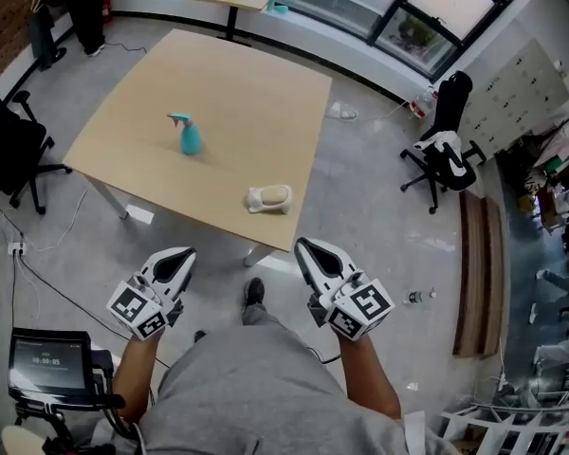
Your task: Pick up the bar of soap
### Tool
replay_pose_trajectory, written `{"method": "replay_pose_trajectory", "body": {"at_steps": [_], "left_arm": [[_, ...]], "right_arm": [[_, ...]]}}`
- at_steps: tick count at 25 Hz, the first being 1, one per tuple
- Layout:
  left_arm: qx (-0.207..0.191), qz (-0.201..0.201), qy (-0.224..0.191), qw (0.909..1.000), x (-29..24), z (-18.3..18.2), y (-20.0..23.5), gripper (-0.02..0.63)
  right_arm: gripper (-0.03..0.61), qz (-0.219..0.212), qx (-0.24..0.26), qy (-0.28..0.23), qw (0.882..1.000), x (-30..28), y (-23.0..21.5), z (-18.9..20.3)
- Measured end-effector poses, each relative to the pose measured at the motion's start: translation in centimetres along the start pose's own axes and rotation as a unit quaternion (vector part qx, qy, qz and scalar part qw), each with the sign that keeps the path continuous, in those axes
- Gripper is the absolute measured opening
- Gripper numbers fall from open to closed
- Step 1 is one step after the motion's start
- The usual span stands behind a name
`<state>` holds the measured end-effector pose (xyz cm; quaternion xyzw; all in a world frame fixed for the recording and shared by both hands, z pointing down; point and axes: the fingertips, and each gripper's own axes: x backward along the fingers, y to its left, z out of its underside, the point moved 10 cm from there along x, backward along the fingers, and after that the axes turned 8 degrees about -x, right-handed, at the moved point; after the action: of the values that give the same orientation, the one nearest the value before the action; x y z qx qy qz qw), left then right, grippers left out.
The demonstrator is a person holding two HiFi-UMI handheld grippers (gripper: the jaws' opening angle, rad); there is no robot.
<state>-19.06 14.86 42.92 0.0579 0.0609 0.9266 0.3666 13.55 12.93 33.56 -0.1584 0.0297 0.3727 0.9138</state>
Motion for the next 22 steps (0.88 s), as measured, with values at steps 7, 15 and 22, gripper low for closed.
{"method": "replay_pose_trajectory", "body": {"at_steps": [7,15,22], "left_arm": [[-0.013,-0.04,-0.001,0.9991,-9.7,-1.0,1.7,0.006],[-0.012,-0.04,0.023,0.9989,-19.0,-0.7,2.7,0.006],[0.045,0.004,0.087,0.9952,-23.0,2.9,6.4,0.006]], "right_arm": [[0.008,-0.06,-0.008,0.02,0.998,-4.8,-11.4,-1.9],[0.008,-0.128,0.01,0.112,0.985,-10.3,-20.2,-2.0],[0.078,-0.138,0.043,0.212,0.967,-15.7,-22.8,1.4]]}}
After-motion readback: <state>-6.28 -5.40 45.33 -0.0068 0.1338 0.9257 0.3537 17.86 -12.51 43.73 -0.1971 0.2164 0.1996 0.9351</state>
